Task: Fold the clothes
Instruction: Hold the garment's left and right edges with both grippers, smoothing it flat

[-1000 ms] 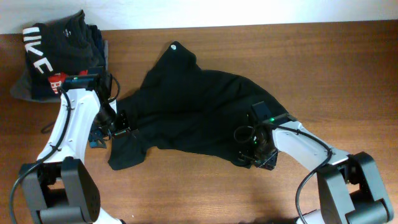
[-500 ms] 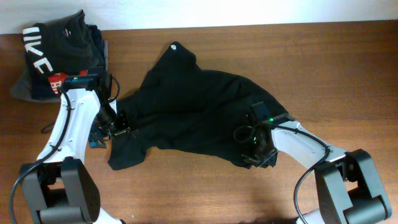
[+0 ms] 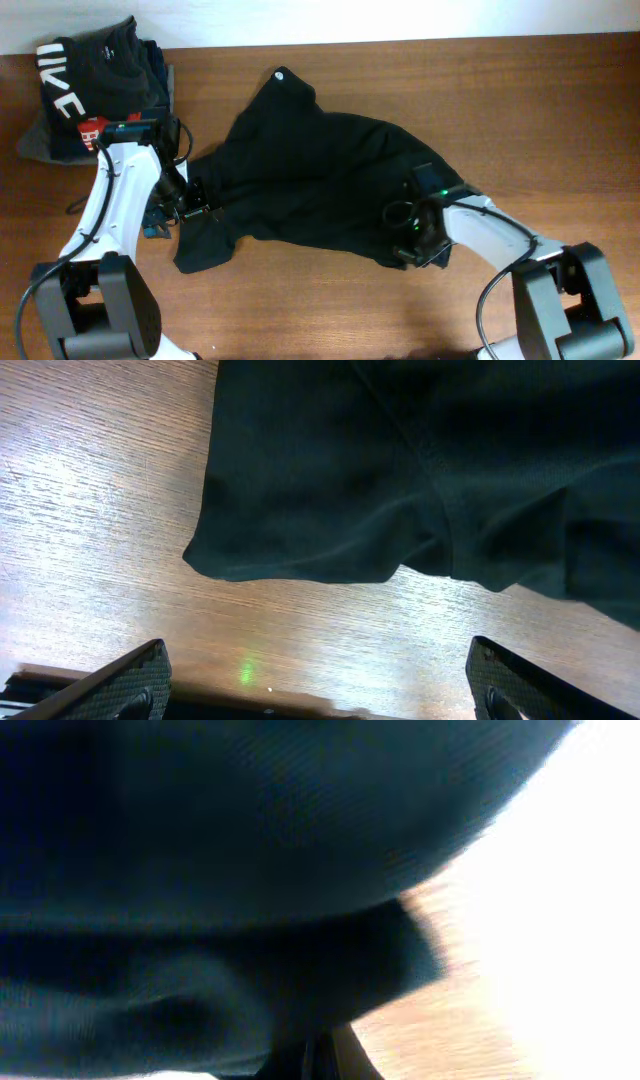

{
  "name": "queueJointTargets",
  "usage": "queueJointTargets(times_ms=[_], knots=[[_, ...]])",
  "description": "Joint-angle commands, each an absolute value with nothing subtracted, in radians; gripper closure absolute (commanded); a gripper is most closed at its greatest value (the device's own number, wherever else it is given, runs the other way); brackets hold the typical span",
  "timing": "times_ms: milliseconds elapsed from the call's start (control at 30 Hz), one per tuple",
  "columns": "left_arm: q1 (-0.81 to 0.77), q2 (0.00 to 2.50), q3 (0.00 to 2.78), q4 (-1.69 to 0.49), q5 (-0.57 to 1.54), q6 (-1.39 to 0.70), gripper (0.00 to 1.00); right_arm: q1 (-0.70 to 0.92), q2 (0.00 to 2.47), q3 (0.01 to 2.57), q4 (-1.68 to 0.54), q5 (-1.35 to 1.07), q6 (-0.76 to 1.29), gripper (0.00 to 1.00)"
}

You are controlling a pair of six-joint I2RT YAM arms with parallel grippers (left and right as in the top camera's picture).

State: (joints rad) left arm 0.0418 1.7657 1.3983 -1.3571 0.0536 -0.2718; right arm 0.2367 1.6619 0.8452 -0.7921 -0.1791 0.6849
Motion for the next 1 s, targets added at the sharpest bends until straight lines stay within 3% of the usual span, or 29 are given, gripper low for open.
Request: queueJointTargets(times_ms=[0, 367, 967], knots=[[0.044, 1.773, 1.391, -1.358, 0.065, -0.26, 0.06, 0.123, 1.691, 0.877, -0.806, -0.083, 0.634, 0.96], [0.044, 1.773, 1.314, -1.325, 0.106, -0.26, 0.06, -0.196, 1.691, 0.994, -0.865, -0.079, 0.509, 0.96], [-0.009, 1.773, 1.104, -1.23, 0.211, -0.259, 0.06, -0.323, 1.691, 1.001, -0.856, -0.078, 0.441, 0.96]])
